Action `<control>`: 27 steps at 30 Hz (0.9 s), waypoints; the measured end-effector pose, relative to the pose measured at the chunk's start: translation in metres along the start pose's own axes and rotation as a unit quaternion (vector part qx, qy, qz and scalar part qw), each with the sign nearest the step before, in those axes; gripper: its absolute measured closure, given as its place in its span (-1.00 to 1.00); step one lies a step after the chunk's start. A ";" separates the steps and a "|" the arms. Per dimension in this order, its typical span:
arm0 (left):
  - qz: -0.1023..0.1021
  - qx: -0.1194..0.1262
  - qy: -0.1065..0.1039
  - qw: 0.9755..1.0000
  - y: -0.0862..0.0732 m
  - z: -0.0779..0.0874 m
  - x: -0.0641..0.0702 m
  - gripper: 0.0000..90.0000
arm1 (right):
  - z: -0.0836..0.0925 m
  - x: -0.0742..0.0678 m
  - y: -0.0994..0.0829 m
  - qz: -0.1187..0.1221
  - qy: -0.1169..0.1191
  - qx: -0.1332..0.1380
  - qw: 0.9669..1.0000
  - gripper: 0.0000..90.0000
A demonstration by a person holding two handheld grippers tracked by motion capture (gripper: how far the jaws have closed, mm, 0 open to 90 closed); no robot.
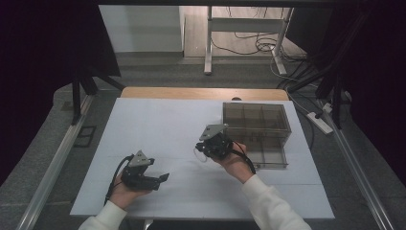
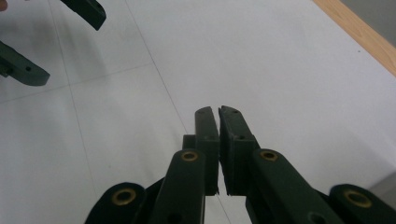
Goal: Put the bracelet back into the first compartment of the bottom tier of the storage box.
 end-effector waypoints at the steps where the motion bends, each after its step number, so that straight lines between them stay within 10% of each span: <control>1: 0.000 0.000 0.000 1.000 0.000 0.000 0.000 -0.61 | 0.002 0.001 -0.001 0.000 -0.001 -0.001 1.000 0.92; 27: 0.001 -0.002 0.001 1.000 -0.001 -0.002 0.000 -0.62 | 0.025 0.010 -0.009 -0.015 -0.014 0.016 1.000 0.92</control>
Point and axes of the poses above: each handheld gripper's, and its own axes: z roughly backward along the jaws, y roughly out of its top, x roughly to its right, the point moved 2 cm from there along -z, roughly forward along the jaws, and after that the axes turned 5 degrees about x, right-handed, at the moved point
